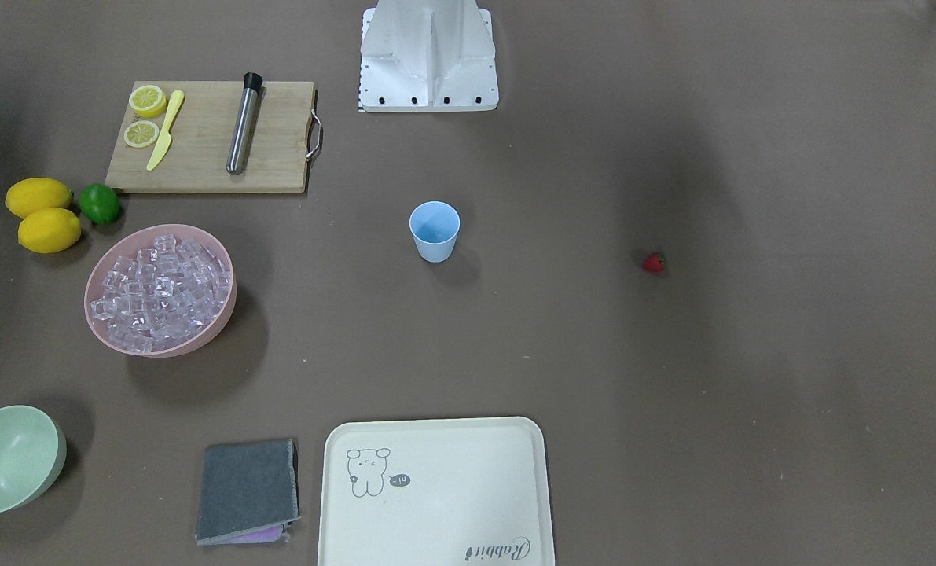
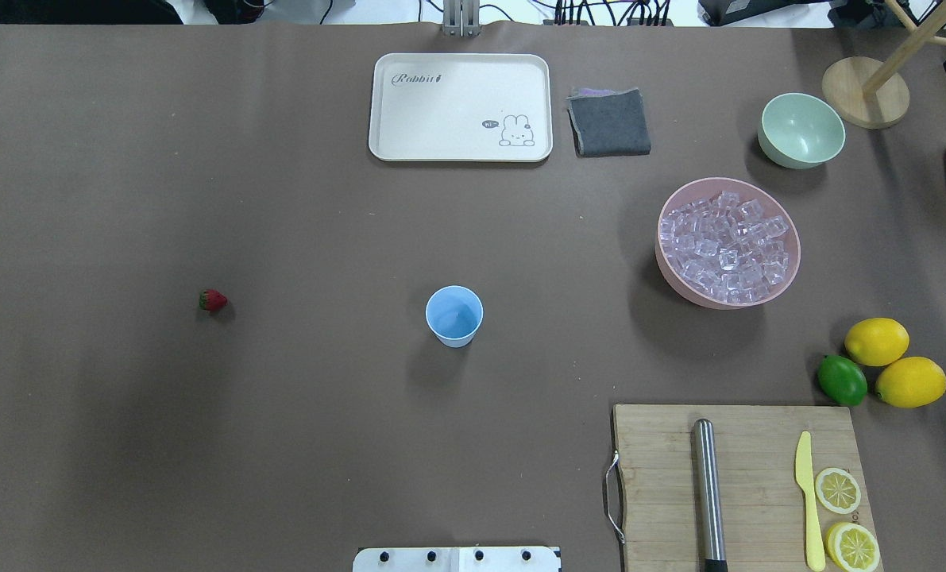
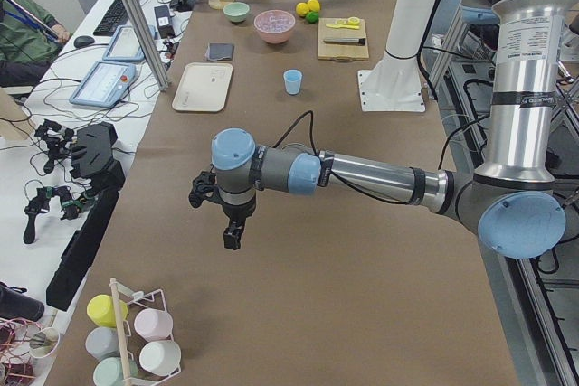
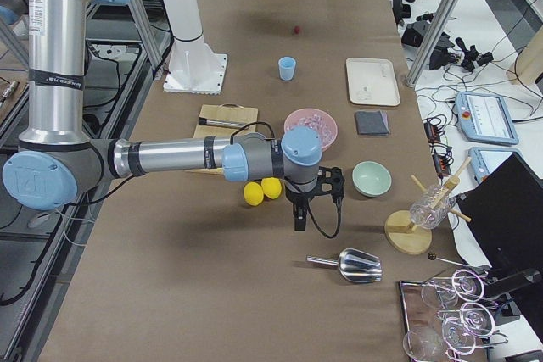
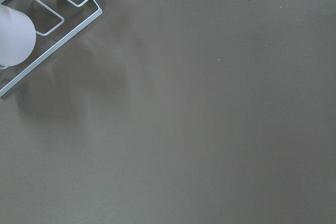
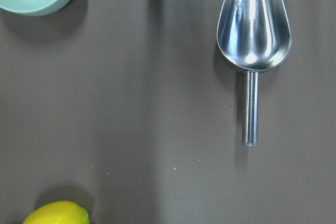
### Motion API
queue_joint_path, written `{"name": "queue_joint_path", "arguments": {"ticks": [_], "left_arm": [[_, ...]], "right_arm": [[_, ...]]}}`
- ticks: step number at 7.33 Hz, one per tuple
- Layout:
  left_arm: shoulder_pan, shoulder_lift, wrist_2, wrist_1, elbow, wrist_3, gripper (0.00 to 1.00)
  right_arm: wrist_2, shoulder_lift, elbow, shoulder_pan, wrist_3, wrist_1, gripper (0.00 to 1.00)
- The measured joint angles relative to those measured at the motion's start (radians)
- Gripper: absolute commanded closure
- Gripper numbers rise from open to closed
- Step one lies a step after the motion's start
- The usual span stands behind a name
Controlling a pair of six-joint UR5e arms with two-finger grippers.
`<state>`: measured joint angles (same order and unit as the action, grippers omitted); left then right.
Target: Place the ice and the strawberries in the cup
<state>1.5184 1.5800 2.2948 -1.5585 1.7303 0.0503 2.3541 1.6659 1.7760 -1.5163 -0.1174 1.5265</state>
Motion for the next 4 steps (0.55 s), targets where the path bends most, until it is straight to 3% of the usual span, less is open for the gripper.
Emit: {"name": "queue_joint_path", "arguments": {"ticks": [4], "left_arm": [[-0.001,0.002,0.0,0.0,0.002,-0.001,0.02]], "right_arm": [[0.003,-0.052,0.002,0.057,-0.064,0.0,0.01]]}}
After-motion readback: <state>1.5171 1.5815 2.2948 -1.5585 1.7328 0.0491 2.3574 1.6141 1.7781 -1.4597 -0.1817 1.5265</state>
